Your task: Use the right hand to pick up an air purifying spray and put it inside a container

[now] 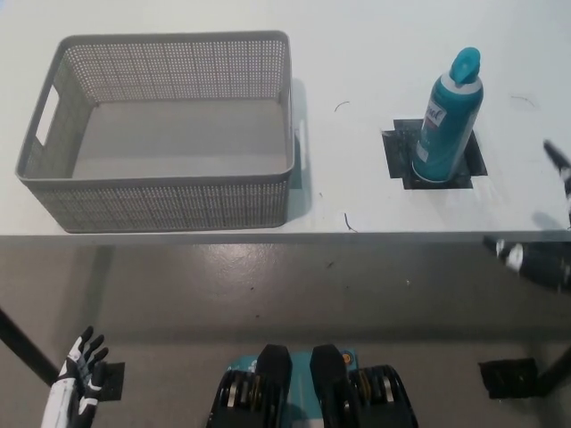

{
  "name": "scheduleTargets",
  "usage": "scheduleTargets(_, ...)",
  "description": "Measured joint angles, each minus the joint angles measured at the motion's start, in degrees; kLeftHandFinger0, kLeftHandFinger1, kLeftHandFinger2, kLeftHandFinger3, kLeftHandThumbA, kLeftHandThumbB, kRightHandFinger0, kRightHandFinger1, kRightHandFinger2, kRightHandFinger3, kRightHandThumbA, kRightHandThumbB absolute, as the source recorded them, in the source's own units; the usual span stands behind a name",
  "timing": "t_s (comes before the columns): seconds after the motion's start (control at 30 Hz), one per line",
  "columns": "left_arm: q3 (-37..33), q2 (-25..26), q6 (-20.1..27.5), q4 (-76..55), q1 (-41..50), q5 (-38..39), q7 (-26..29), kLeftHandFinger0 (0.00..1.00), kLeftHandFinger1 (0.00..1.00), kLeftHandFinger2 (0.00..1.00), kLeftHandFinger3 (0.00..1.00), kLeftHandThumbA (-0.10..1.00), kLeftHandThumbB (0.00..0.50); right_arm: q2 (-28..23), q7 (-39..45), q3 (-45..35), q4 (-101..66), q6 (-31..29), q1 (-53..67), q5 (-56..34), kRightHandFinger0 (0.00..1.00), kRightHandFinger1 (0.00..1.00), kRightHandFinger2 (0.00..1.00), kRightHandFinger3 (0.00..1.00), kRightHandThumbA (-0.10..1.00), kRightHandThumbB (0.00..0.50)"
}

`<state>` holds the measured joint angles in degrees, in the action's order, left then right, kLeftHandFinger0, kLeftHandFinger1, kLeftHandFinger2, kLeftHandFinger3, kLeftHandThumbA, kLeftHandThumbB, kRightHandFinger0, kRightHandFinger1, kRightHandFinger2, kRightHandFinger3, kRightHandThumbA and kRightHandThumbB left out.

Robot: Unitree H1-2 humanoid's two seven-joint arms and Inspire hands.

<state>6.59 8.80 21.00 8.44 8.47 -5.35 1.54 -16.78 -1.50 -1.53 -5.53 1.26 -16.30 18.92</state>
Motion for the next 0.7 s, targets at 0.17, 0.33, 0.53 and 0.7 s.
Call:
scheduleTargets(0.17,0.1,-0.1,1.0,0.1,0.4,0.0,0.1,0.81,0.89,0.95,1.0,0.88,0.4,-0.1,0.6,0.0,6.7,1.9,-7.1,-0.3,1.0,1.0,1.0,1.0,1.0,0.5)
scheduleTargets(0.33,0.1,-0.1,1.6,0.2,0.7,0.0,0.1,0.82,0.9,0.95,1.0,0.89,0.389,0.0,0.9,0.7,15.1,2.3,-12.9,-0.3,1.0,1.0,1.0,1.0,1.0,0.5)
scheduleTargets(0.53,0.2,-0.3,2.0,0.3,0.7,0.0,0.1,0.83,0.91,0.96,1.0,0.86,0.391,0.6,0.5,2.6,29.9,1.7,-22.1,-0.2,1.0,1.0,1.0,1.0,1.0,0.5)
scheduleTargets(0.7,0.1,-0.5,2.2,0.4,0.8,0.0,0.1,0.83,0.9,0.96,1.0,0.86,0.382,1.3,-0.4,5.8,41.1,1.4,-28.5,0.9,1.0,1.0,1.0,1.0,1.0,0.5)
